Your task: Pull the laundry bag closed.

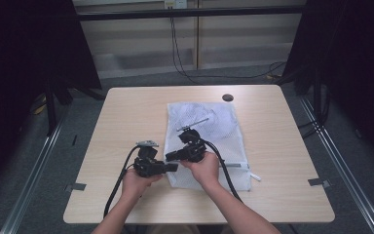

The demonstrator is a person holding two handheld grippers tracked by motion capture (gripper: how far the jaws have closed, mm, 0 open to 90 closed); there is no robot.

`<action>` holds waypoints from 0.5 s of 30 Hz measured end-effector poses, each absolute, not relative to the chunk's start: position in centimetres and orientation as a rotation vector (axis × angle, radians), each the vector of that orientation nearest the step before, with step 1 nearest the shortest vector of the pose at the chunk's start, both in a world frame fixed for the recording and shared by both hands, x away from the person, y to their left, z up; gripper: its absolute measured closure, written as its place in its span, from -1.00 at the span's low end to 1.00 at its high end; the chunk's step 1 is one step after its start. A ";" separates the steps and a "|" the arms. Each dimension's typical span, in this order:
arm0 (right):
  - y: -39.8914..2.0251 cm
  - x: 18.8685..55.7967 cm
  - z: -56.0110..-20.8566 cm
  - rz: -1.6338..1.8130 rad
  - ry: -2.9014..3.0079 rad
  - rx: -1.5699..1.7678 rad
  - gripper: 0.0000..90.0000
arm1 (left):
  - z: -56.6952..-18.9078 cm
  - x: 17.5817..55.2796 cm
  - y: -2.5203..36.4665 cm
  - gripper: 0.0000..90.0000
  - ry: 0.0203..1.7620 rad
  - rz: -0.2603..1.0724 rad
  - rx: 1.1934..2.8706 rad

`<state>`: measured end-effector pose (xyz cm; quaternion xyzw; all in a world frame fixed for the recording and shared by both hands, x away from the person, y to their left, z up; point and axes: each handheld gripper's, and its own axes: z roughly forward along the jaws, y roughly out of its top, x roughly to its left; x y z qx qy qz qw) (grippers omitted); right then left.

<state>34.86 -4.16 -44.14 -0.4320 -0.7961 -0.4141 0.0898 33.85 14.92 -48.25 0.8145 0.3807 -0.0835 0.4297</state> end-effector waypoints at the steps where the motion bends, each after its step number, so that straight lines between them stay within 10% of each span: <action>1: -4.2 34.9 -44.1 -1.232 -2.366 -1.284 0.93 | -48.2 33.9 15.1 0.91 0.949 -0.201 2.039; 15: -5.0 34.7 -43.9 -1.246 -2.350 -1.304 0.93 | -47.4 33.9 14.7 0.96 0.962 -0.168 2.077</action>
